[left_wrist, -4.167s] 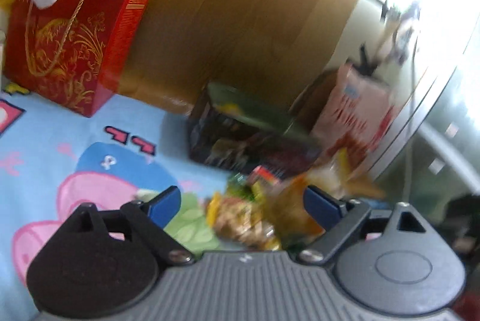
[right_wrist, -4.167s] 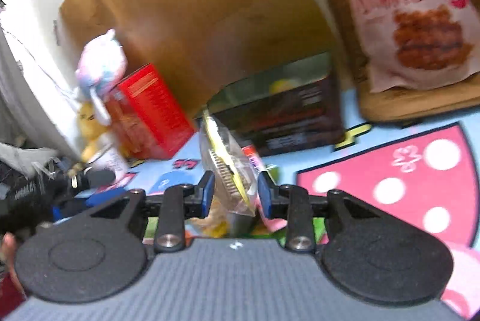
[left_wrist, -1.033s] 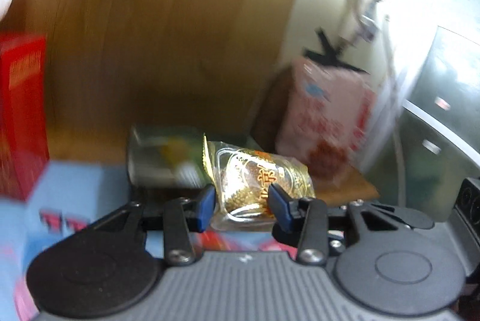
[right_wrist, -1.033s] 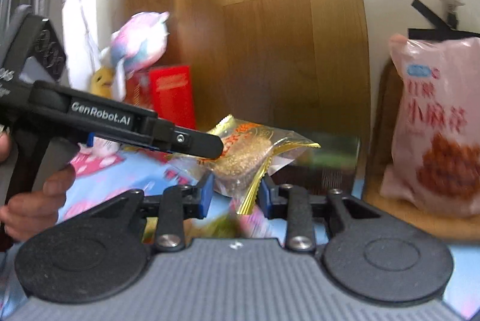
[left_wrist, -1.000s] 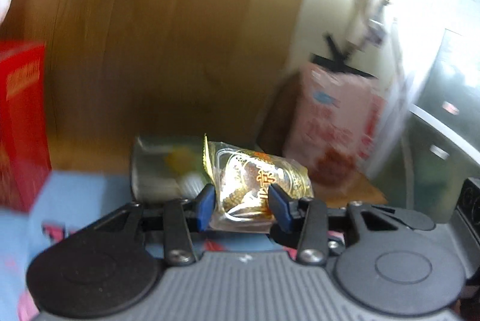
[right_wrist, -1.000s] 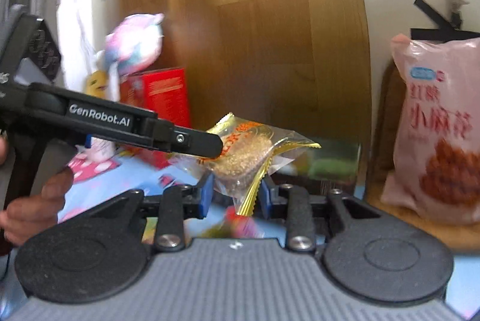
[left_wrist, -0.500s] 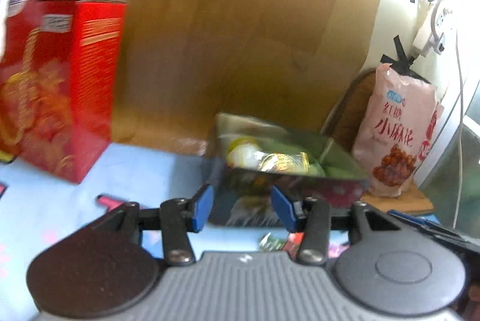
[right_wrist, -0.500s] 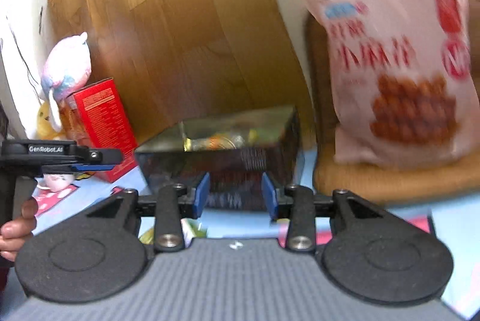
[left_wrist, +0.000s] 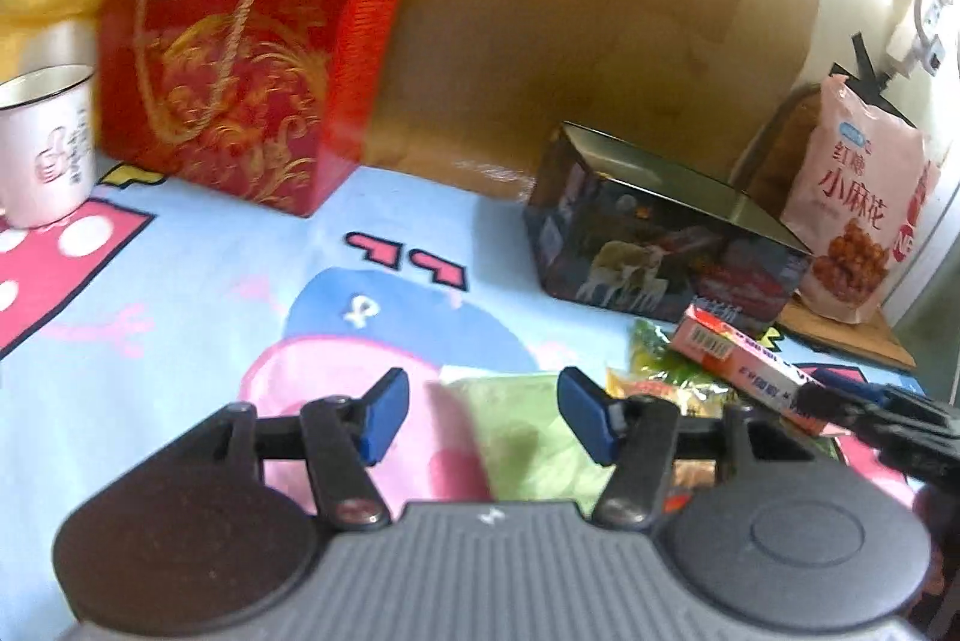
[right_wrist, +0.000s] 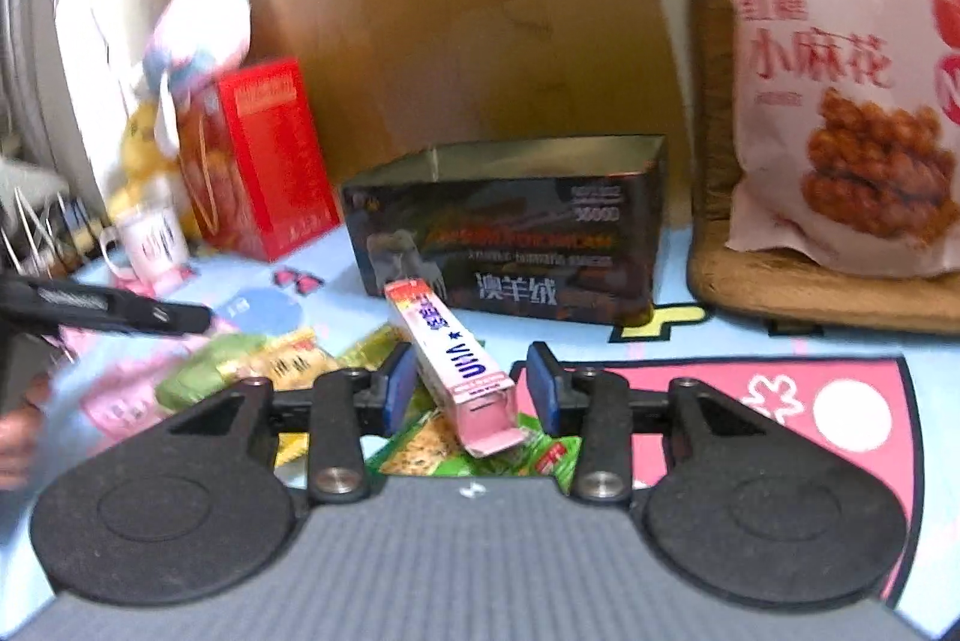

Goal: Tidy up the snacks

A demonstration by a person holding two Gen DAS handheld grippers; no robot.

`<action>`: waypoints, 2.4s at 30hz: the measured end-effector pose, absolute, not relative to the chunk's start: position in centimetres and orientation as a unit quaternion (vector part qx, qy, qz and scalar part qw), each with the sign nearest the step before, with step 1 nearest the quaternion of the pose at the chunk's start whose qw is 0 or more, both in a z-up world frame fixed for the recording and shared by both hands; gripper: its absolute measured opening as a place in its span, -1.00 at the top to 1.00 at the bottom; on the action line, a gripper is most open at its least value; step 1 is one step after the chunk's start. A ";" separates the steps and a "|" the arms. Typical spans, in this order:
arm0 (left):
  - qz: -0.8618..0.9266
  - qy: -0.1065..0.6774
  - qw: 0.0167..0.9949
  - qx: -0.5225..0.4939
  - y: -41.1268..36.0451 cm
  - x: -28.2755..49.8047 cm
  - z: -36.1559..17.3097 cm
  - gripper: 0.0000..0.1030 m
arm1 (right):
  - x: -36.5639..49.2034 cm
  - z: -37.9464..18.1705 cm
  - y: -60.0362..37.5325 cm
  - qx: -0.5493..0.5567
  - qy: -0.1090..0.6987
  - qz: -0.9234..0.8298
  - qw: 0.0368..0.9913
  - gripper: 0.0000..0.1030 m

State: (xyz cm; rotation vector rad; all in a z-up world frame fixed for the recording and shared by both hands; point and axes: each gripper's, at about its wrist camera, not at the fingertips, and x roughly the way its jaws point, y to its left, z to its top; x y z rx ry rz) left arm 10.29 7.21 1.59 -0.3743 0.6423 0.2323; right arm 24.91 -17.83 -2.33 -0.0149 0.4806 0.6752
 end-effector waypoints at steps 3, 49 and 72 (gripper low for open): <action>0.095 0.306 0.930 -0.179 6.8 9.4 2.2 -0.07 | 25.1 -2.8 -16.9 -0.029 0.244 0.335 0.909 0.53; -0.062 0.283 0.939 -0.183 1.0 14.3 6.9 0.15 | 19.6 -0.3 -18.7 -0.063 0.159 0.328 0.929 0.51; 0.009 0.271 0.946 -0.176 6.4 16.7 5.7 0.03 | 25.8 -0.6 -18.6 -0.012 0.178 0.346 0.921 0.27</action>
